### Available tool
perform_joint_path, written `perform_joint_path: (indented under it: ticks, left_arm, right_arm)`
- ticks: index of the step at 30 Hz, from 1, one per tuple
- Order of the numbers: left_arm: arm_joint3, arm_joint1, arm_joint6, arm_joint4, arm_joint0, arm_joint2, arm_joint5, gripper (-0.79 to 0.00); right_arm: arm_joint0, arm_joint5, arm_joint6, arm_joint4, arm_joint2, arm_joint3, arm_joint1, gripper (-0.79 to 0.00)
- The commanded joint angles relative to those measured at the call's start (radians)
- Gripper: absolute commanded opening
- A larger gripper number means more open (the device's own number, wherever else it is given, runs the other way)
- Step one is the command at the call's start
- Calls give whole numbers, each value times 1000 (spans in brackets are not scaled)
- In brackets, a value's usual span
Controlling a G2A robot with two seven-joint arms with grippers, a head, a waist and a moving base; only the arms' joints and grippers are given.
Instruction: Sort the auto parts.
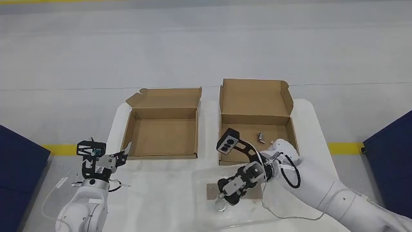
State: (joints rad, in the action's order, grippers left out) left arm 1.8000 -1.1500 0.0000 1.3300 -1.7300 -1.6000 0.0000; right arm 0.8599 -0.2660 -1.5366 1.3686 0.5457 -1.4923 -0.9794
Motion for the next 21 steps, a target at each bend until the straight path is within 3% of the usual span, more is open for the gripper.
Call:
perform_joint_path:
  ticks: [1, 11, 21]
  left_arm:
    - [0, 0, 0, 0, 0, 0, 0, 0]
    - [0, 0, 0, 0, 0, 0, 0, 0]
    - [0, 0, 0, 0, 0, 0, 0, 0]
  right_arm:
    - [-1, 1, 1, -1, 0, 1, -1, -785]
    - [16, 9, 27, 5, 11, -32, -4, -785]
    - [48, 114, 1, 118, 81, -124, -27, -785]
